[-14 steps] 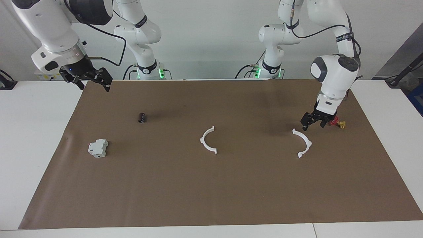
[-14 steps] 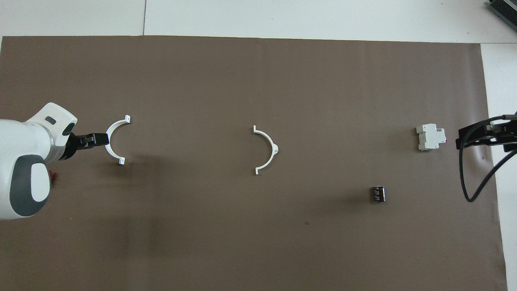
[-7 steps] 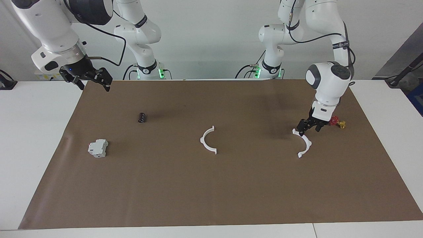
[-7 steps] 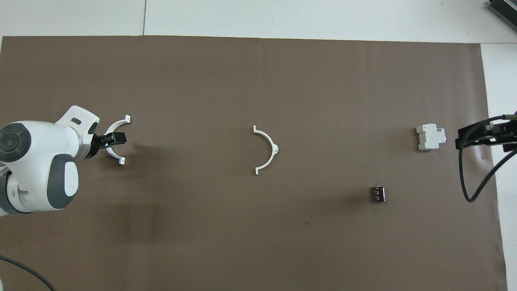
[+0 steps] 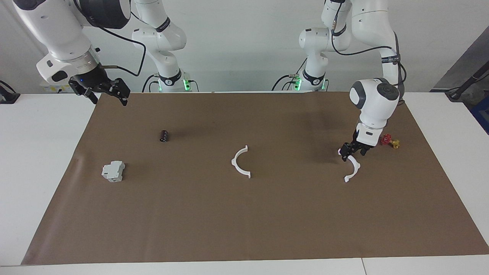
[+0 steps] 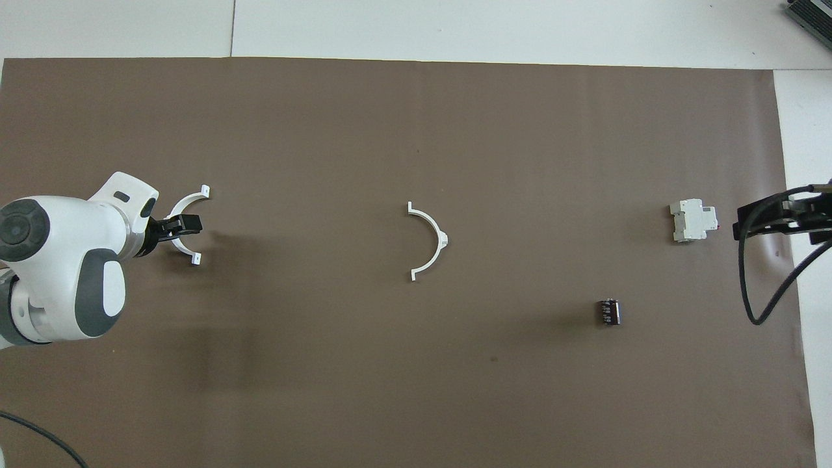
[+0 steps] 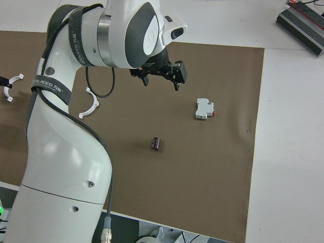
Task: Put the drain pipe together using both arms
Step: 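Grasp the other white half-ring with the left gripper and lift it, then carry the half-ring to the placed half-ring with the left gripper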
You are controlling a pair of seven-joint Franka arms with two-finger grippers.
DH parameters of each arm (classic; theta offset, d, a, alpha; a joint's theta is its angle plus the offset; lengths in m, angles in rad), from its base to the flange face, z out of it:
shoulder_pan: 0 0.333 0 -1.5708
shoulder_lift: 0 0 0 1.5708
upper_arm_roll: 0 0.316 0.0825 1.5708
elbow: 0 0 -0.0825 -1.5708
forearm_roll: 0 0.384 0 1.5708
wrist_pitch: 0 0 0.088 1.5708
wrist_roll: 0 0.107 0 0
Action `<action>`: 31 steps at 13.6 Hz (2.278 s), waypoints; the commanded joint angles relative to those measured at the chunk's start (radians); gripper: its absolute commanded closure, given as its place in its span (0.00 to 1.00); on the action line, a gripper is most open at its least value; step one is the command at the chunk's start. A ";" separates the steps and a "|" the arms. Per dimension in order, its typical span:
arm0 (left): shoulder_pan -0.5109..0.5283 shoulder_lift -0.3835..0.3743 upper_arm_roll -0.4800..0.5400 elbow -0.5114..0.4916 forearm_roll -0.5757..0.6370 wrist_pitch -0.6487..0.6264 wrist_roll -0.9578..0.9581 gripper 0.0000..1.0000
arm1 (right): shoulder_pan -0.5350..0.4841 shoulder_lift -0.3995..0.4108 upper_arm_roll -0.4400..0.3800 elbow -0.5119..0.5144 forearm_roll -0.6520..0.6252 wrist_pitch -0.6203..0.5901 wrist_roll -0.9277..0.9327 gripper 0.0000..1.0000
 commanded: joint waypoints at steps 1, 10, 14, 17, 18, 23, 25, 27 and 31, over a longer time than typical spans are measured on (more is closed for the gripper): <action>-0.001 -0.020 0.002 -0.047 -0.009 0.047 -0.003 0.00 | -0.007 0.004 0.000 0.010 0.020 -0.014 -0.023 0.00; -0.012 -0.012 0.002 -0.052 -0.009 0.056 -0.017 0.15 | -0.007 0.004 0.000 0.010 0.020 -0.014 -0.023 0.00; -0.016 -0.012 0.002 -0.127 -0.009 0.209 -0.005 0.21 | -0.007 0.004 0.000 0.012 0.020 -0.014 -0.022 0.00; -0.016 -0.012 0.002 -0.127 -0.009 0.208 0.000 0.63 | -0.007 0.004 0.000 0.010 0.020 -0.014 -0.023 0.00; -0.016 -0.012 0.002 -0.127 -0.009 0.206 0.010 0.81 | -0.007 0.004 0.000 0.010 0.020 -0.015 -0.023 0.00; -0.064 -0.017 0.005 -0.060 -0.009 0.115 0.026 1.00 | -0.007 0.002 0.000 0.010 0.020 -0.015 -0.023 0.00; -0.113 -0.026 0.007 0.058 -0.009 -0.053 0.011 1.00 | -0.007 0.004 0.001 0.010 0.020 -0.015 -0.023 0.00; -0.194 -0.023 0.007 0.120 -0.009 -0.137 -0.145 1.00 | -0.007 0.004 0.000 0.010 0.020 -0.015 -0.023 0.00; -0.418 -0.031 0.006 0.118 0.079 -0.151 -0.584 1.00 | -0.007 0.004 0.000 0.010 0.020 -0.014 -0.023 0.00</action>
